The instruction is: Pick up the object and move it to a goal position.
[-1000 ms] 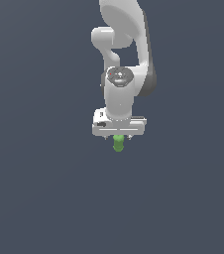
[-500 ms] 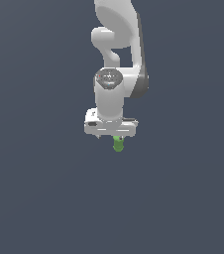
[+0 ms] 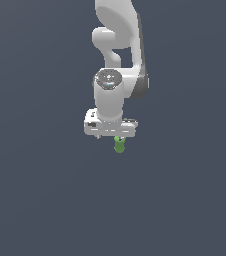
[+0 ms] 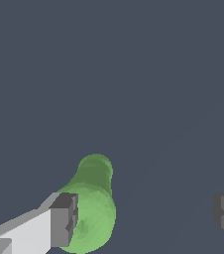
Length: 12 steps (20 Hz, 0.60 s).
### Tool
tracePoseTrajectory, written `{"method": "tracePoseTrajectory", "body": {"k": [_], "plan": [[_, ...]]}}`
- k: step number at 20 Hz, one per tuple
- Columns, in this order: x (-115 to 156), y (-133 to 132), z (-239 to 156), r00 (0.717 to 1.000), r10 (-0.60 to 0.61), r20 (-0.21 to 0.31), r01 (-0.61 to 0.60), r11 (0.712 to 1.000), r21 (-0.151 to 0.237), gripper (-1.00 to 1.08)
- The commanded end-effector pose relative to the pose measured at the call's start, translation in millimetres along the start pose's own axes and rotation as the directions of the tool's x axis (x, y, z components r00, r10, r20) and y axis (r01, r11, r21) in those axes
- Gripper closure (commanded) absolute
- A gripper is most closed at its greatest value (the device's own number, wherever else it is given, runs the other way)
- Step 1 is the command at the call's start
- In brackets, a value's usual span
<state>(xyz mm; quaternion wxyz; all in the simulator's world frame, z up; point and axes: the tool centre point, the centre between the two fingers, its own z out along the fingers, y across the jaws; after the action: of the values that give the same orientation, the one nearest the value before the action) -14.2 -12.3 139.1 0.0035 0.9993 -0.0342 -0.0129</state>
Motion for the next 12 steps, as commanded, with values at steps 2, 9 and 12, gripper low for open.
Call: {"method": "tracePoseTrajectory", "body": {"k": [2, 9, 12], "plan": [[-5, -10, -1, 1.0, -0.019, -0.006, 0.019, 1.0, 0.002, -0.92], [-21, -39, -6, 0.997, -0.074, -0.023, 0.074, 0.997, 0.005, -0.92], [-23, -43, -6, 0.996, -0.082, -0.026, 0.082, 0.997, 0.006, -0.92]]}}
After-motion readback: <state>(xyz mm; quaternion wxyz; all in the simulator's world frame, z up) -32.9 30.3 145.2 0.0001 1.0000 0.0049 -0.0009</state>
